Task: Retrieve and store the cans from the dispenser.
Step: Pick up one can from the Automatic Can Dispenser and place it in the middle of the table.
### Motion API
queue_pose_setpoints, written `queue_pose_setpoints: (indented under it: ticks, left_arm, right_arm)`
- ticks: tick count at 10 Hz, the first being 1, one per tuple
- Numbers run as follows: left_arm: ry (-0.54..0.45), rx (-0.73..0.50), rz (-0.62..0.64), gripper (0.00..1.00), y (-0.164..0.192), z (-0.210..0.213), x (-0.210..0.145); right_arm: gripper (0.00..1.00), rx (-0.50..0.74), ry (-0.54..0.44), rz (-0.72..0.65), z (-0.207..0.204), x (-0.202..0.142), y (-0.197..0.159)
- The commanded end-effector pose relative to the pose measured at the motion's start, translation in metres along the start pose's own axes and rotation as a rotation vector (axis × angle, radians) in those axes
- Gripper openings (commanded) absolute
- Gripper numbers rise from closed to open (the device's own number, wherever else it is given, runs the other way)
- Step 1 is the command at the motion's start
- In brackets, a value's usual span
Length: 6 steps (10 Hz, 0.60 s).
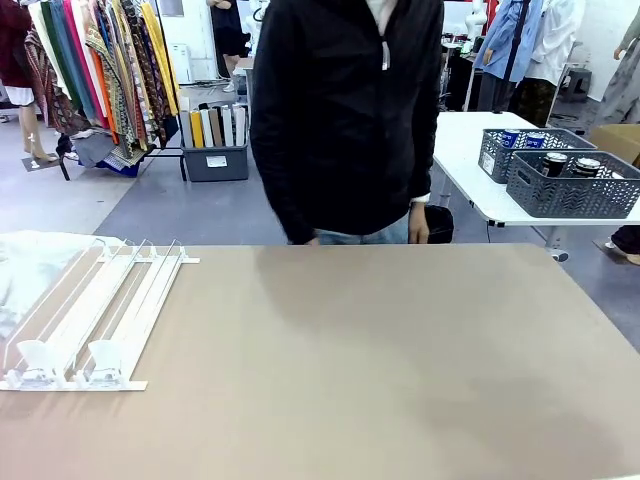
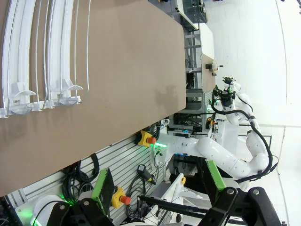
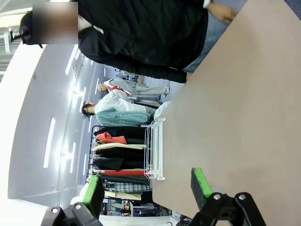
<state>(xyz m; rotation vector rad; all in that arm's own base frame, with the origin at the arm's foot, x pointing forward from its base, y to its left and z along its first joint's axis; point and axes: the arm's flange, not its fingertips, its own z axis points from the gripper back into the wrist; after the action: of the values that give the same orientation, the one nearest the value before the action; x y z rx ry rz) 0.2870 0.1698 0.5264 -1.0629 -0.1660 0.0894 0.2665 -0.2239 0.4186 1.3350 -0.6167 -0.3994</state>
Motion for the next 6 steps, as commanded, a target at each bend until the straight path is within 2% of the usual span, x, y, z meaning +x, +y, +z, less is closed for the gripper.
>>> queue_pose_setpoints:
  ticks: [1,6]
  left_arm:
    - [-0.007,-0.018,-0.017,1.00,-0.0007,-0.0005,-0.0008]
    - [-0.007,-0.018,-0.017,1.00,-0.0007,-0.0005,-0.0008]
  right_arm:
    - [1.00,0.004,0.003,0.013,0.0008,0.0012,0.0023]
    - [1.00,0.004,0.003,0.013,0.0008,0.0012,0.0023]
